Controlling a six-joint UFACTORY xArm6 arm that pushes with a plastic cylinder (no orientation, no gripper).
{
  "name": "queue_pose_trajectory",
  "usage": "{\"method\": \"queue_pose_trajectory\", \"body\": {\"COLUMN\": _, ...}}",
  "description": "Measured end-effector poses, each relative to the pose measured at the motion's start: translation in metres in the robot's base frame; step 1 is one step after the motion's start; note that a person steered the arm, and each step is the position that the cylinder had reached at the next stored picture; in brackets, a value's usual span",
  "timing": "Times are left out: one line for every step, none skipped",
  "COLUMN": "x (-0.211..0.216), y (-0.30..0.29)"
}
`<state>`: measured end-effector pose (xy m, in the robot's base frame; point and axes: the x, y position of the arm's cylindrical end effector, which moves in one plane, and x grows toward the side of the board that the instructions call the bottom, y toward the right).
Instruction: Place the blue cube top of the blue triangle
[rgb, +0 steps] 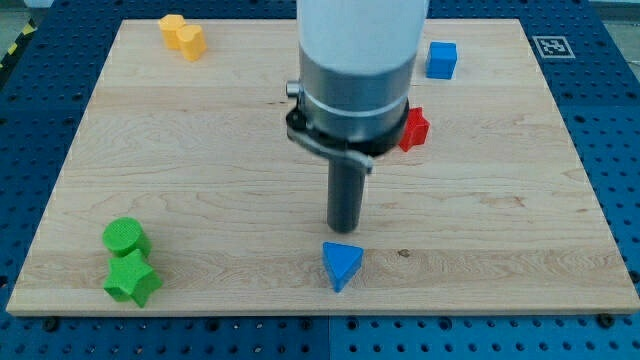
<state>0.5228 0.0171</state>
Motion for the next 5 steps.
{"method": "queue_pose_trajectory", "body": {"x": -0.058, "y": -0.001}}
{"method": "queue_pose_trajectory", "body": {"x": -0.129, "y": -0.001}}
{"method": "queue_pose_trajectory", "body": {"x": -0.171, "y": 0.013}}
{"method": "queue_pose_trajectory", "body": {"x": -0.205, "y": 0.052}}
{"method": "queue_pose_trajectory", "body": {"x": -0.257, "y": 0.085}}
